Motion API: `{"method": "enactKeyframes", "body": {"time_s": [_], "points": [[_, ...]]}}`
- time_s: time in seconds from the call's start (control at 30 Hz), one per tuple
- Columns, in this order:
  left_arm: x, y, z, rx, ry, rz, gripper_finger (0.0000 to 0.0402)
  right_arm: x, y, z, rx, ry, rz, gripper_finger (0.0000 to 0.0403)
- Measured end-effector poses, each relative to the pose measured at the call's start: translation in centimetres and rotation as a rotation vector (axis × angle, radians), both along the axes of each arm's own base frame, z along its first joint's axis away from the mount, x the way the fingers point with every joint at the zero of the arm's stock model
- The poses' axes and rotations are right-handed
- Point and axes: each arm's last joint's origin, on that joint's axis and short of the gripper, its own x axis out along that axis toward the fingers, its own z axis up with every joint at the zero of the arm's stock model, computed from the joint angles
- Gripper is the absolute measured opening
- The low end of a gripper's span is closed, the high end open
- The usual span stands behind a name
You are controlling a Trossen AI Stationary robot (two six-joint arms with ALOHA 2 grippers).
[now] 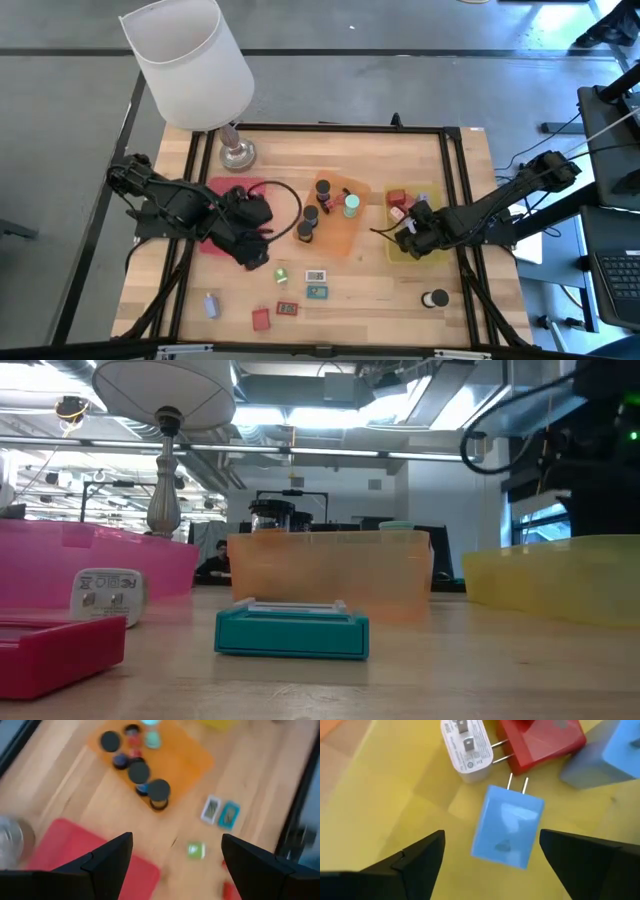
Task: Pick & Place Office items
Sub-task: Put the right light blue charger adapter into the yellow bin, then put the green charger adapter into the yellow bin
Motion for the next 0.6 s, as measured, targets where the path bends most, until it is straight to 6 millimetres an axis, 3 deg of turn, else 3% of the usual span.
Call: {"method": "enactKeyframes", "body": {"time_s": [0.33, 0.6], "points": [[1.1, -2.1, -1.7, 0.241, 0.208, -0.701, 0.0301, 1.5, 0.7, 5.1, -0.011, -0.048, -0.012, 0.0331], [3.9, -4.0, -5.2, 0.278, 0.368, -1.028, 0.0301, 3.0, 1.2, 9.0, -0.052, -0.227, -0.029, 0.0331]]}}
